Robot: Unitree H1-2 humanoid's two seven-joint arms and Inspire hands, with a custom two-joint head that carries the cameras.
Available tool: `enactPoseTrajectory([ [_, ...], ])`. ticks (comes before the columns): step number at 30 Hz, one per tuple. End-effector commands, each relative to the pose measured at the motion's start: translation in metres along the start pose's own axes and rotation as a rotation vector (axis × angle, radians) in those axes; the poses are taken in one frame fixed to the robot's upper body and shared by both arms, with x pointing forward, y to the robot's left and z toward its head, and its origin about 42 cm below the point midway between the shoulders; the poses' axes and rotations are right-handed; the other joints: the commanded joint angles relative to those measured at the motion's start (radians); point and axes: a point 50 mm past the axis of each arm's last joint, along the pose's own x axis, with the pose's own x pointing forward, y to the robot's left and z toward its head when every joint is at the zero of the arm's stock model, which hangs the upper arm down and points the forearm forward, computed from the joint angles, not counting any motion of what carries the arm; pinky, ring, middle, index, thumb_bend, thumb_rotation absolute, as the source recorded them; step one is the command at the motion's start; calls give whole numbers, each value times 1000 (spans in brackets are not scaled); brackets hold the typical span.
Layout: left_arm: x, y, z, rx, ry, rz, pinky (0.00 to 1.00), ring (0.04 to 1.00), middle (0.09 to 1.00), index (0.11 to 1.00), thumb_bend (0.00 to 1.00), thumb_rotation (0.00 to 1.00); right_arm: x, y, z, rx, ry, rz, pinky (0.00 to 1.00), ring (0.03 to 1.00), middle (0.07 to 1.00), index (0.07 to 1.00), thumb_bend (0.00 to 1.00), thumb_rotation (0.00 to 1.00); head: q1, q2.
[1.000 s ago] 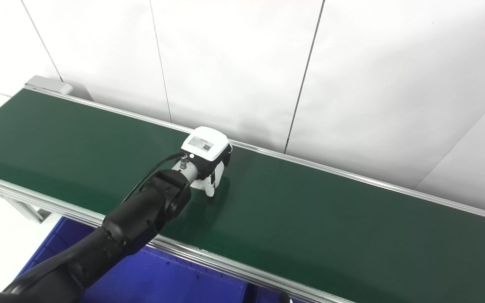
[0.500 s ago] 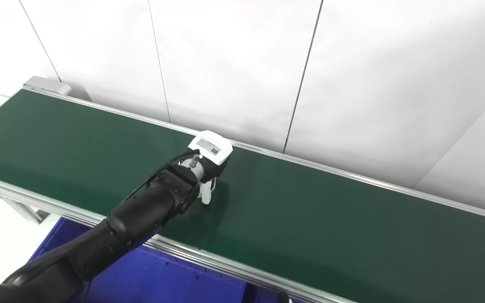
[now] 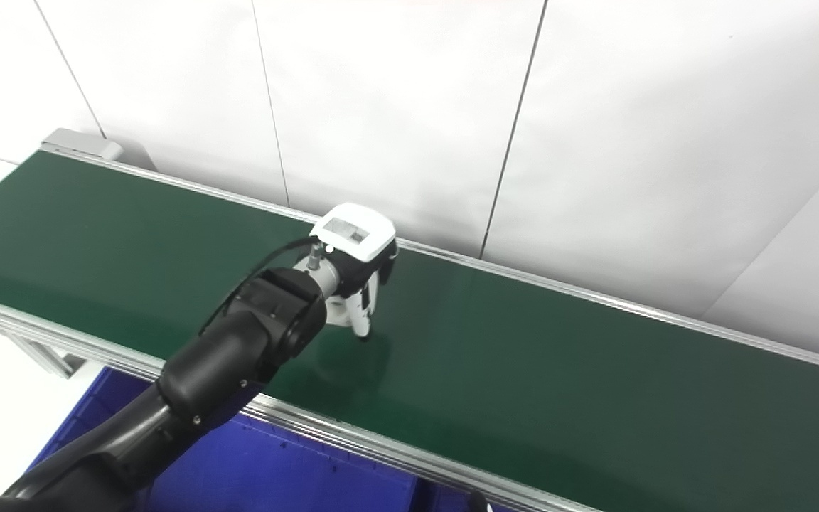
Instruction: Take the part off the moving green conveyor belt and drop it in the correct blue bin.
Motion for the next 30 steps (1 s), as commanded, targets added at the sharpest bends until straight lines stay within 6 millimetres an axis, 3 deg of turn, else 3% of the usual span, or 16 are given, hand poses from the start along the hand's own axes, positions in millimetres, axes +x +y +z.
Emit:
enactPoseTrajectory([
  [1,-13,26,4,-11,-49,97,242,314,404,516,519,0,0,5,12,7,-79,10,1000,990,997,1000,915,948,1,3],
  [5,-39,42,9,-42,-100,164,224,291,467,492,526,0,1,5,12,10,-83,15,1000,991,999,1000,907,943,2,7],
  [6,-45,45,9,-46,-108,177,234,308,429,506,522,0,1,5,13,10,-84,17,1000,991,999,1000,904,942,4,15],
  [12,-79,41,5,-81,-133,207,293,386,420,524,520,0,1,5,19,6,-88,17,1000,992,1000,1000,909,946,17,51],
  [14,-92,34,6,-101,-136,189,324,420,437,517,522,0,0,4,22,1,-90,17,1000,990,1000,1000,907,955,27,69],
  [18,-119,14,14,-161,-125,111,301,397,437,519,522,0,-3,1,30,0,-92,17,1000,994,1000,1000,909,960,59,111],
  [19,-128,7,17,-182,-123,85,301,396,439,519,522,0,-4,-1,33,-2,-91,15,1000,994,1000,1000,910,961,91,145],
  [20,-134,3,20,-196,-121,67,298,395,439,521,522,0,-4,-2,36,-3,-91,14,1000,995,1000,1000,912,968,91,145],
  [23,-155,-18,28,-249,-95,-25,283,378,427,524,520,0,-6,-6,45,-6,-92,11,1000,997,1000,1000,903,987,131,196],
  [27,-172,-41,33,-296,-46,-90,227,314,403,515,519,0,-8,-14,54,-24,-102,16,1000,992,1000,1000,885,1000,155,230],
  [30,-181,-59,37,-314,-8,-158,237,310,468,491,525,0,-8,-21,59,-30,-107,19,978,978,999,1000,871,988,164,248],
])
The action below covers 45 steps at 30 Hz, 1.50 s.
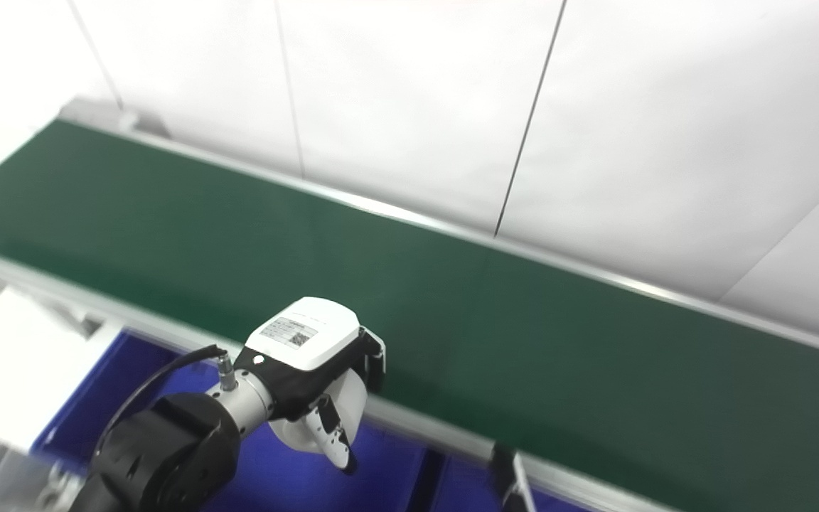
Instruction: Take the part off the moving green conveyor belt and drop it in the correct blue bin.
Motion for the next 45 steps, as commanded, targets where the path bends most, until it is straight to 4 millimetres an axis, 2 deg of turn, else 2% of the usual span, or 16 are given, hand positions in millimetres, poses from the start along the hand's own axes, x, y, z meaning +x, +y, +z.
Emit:
enactPoseTrajectory([
  [1,-3,-2,3,21,7,34,272,353,449,501,524,0,-1,-4,11,6,-26,9,965,971,993,1000,872,977,4,7],
  [4,-2,-20,1,27,47,-13,330,421,439,509,524,0,-1,-10,13,-1,-22,7,940,953,980,1000,872,958,10,14],
  [10,15,-57,-14,68,97,-117,336,418,427,528,519,0,-1,-15,14,0,-13,6,912,931,960,1000,870,931,17,17],
  [14,23,-72,-20,53,116,-152,263,347,412,520,520,0,0,-15,15,0,-14,7,905,924,954,998,871,923,12,18],
  [17,26,-79,-24,52,112,-142,230,311,461,494,525,0,1,-14,16,0,-20,9,905,923,953,996,863,918,10,18],
  [19,28,-82,-26,62,113,-135,260,344,427,519,520,0,1,-14,16,0,-23,8,903,924,953,995,860,920,7,17],
  [22,30,-84,-28,62,110,-107,300,391,426,530,520,0,2,-13,15,4,-25,8,902,924,953,994,862,917,0,11],
  [23,30,-85,-29,58,109,-96,390,495,560,533,585,69,2,-13,15,6,-26,9,903,926,954,994,864,916,0,11],
  [24,29,-84,-29,55,108,-89,446,552,627,584,722,142,2,-13,15,7,-26,9,903,926,954,994,865,915,-3,9],
  [25,28,-84,-29,56,102,-82,576,662,724,654,876,281,2,-13,15,8,-26,9,901,925,953,994,866,913,-6,9],
  [26,27,-83,-28,65,94,-84,595,677,736,664,894,300,1,-13,15,9,-25,8,901,925,953,994,866,912,-7,9],
  [28,25,-83,-28,80,81,-86,739,781,807,736,979,433,1,-13,15,9,-23,7,898,921,951,993,868,910,-9,8],
  [32,21,-81,-26,93,83,-102,895,887,900,808,1000,545,-1,-13,15,13,-21,5,901,922,951,994,873,906,-8,5],
  [37,19,-80,-25,99,74,-86,903,882,901,826,1000,578,-1,-13,14,12,-20,7,900,921,950,991,874,904,-10,4],
  [45,17,-76,-22,93,73,-95,880,863,882,830,1000,550,-2,-12,15,13,-15,7,903,919,951,994,874,901,-16,2],
])
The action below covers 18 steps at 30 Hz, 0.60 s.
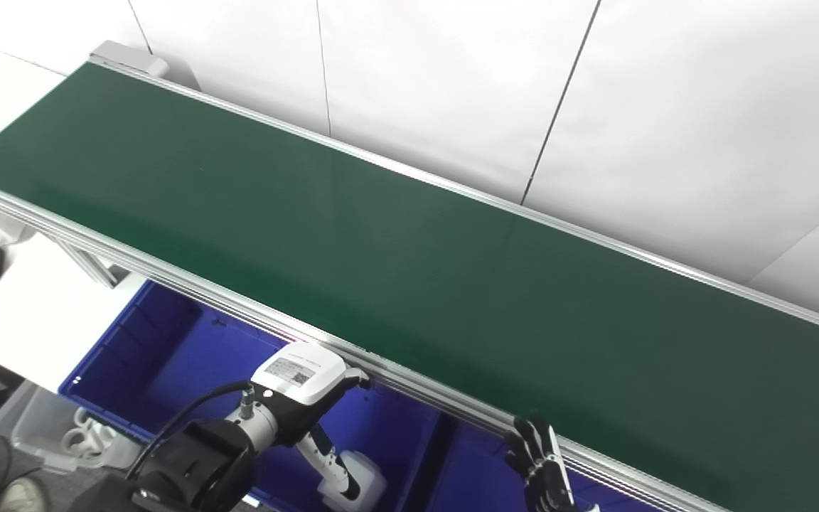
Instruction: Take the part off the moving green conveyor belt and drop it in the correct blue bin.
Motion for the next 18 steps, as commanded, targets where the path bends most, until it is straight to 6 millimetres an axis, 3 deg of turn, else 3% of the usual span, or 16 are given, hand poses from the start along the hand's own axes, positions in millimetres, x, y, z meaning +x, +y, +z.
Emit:
enactPoseTrajectory([
  [1,-7,12,3,3,-12,39,879,861,876,830,1000,550,-1,2,8,6,-21,5,904,919,950,993,869,900,-3,3],
  [6,-29,49,27,-239,-185,89,854,841,846,825,1000,554,-2,1,8,-5,-21,13,902,919,951,994,857,910,-10,5],
  [8,-40,69,40,-440,-298,152,720,754,777,777,993,526,-1,1,7,-4,-17,12,904,923,953,994,867,912,-11,5],
  [10,-45,85,51,-644,-427,201,525,622,671,701,887,492,0,1,6,-3,-20,14,907,935,962,997,868,911,-16,3],
  [12,-45,99,61,-871,-599,206,493,592,639,677,837,448,1,2,6,-10,-30,24,917,947,970,999,860,910,-21,2],
  [13,-44,103,66,-970,-686,198,469,554,608,646,796,376,1,2,5,-27,-34,28,936,965,981,1000,848,922,-22,2],
  [18,-40,103,70,-1146,-866,165,434,497,552,575,767,314,2,5,4,-59,-28,35,895,960,989,1000,852,957,-44,5],
])
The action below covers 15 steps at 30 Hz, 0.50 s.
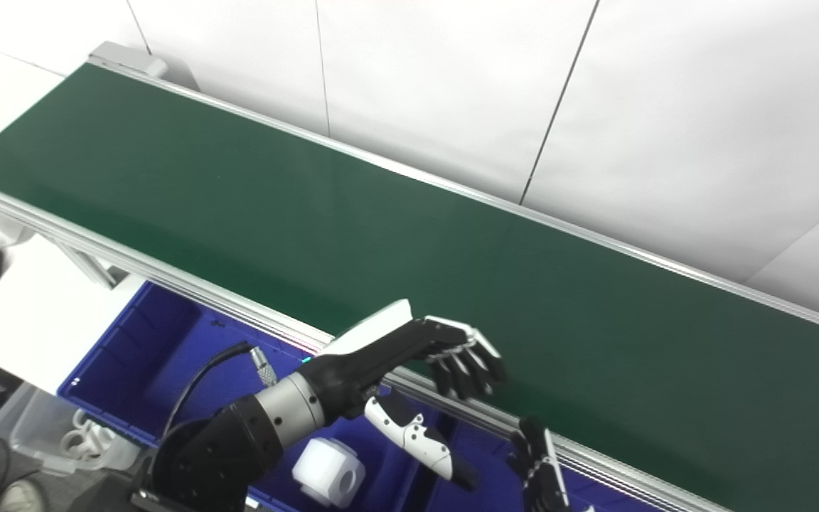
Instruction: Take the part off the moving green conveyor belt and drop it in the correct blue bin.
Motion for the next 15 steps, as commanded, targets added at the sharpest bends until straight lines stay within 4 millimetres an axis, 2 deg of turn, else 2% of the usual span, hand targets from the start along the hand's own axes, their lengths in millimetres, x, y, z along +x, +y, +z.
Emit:
enactPoseTrajectory([
  [1,4,2,17,-213,-196,21,427,494,549,567,771,307,2,5,14,-23,-67,19,886,957,988,1000,863,953,-1,0],
  [5,-2,-1,-1,-189,-146,11,423,493,541,557,792,324,3,9,16,13,-67,16,905,963,992,1000,849,930,-35,1],
  [7,-5,-4,-13,-105,-125,37,493,565,577,574,806,385,4,12,16,29,-61,15,925,971,992,1000,852,917,-51,2],
  [8,-7,-6,-24,-27,-102,58,588,657,660,636,820,503,4,13,17,36,-61,13,933,969,986,1000,845,905,-63,3],
  [10,-13,-12,-50,145,-67,98,639,721,745,709,833,612,6,17,17,41,-62,4,929,961,979,1000,842,899,-95,5],
  [11,-18,-14,-64,227,-54,111,676,789,824,776,833,671,7,20,17,47,-63,-2,925,955,971,995,848,891,-128,9],
  [12,-22,-16,-77,300,-40,113,723,857,886,833,839,732,8,22,17,51,-65,-7,927,951,968,991,854,881,-128,9],
  [13,-27,-16,-90,358,-25,107,730,866,894,841,840,740,10,25,17,54,-66,-10,928,951,967,991,854,879,-171,16],
  [14,-30,-16,-97,392,-18,103,790,906,928,871,843,770,11,27,17,55,-66,-12,930,948,966,990,859,878,-171,16],
  [15,-34,-15,-108,428,-8,95,821,927,945,887,844,786,13,31,17,57,-64,-14,931,947,965,989,862,877,-222,17],
])
